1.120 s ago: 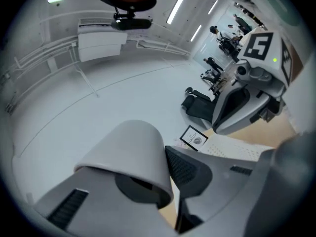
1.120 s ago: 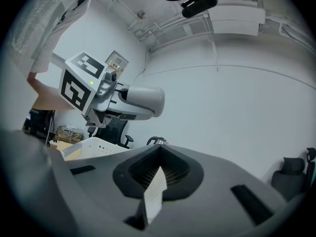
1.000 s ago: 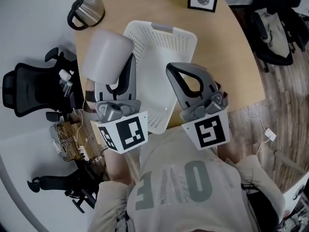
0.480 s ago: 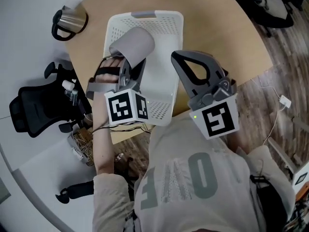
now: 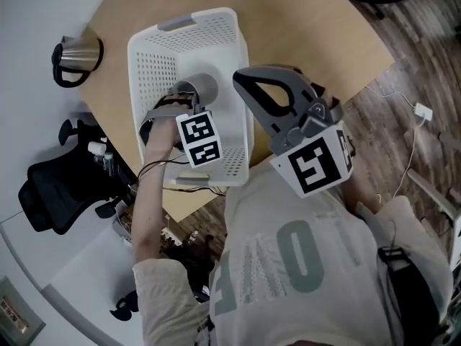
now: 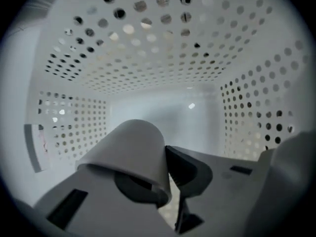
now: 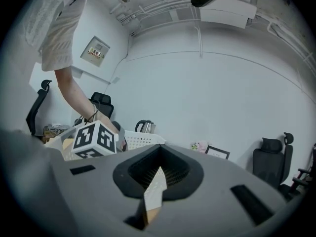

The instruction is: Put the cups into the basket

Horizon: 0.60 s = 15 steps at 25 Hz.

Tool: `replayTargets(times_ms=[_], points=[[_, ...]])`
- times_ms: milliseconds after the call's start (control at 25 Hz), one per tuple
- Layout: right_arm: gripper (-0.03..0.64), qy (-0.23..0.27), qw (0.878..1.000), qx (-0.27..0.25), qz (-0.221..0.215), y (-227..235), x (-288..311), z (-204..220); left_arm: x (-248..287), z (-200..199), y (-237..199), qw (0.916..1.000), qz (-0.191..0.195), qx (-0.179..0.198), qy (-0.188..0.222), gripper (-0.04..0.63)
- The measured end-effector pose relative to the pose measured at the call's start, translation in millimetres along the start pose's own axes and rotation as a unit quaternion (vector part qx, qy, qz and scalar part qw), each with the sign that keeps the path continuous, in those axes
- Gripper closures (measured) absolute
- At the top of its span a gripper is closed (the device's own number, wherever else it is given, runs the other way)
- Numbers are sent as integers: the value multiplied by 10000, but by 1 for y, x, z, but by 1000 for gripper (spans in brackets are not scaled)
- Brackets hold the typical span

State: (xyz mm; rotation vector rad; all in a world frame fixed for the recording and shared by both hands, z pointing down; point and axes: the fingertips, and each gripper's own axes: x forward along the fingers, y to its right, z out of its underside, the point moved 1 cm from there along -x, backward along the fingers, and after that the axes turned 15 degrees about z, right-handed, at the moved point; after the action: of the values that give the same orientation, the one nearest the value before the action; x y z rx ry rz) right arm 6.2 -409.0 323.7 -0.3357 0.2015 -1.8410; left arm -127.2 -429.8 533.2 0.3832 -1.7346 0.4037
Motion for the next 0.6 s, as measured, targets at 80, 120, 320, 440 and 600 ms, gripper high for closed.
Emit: replayTargets(times_ms=[80,120,320,440,600], points=[[618,-45,10000,19,-5,0,-1,3,17,3,8,9989,285,171,-322,537],[618,-69,10000,37,9,0,-2,5,24,3,11,9980,371,256,-437,537],[618,-147,9997,94,158,6,-2,11,40,3,10,9958,494,439,-634,537],[618,-194,9995,97,242,10,-4,13,52,4,11,9932,514,609,-850,537],[618,-203,9992,79,348,16,-7,14,61,3,10,9923,380,706,-942,535]])
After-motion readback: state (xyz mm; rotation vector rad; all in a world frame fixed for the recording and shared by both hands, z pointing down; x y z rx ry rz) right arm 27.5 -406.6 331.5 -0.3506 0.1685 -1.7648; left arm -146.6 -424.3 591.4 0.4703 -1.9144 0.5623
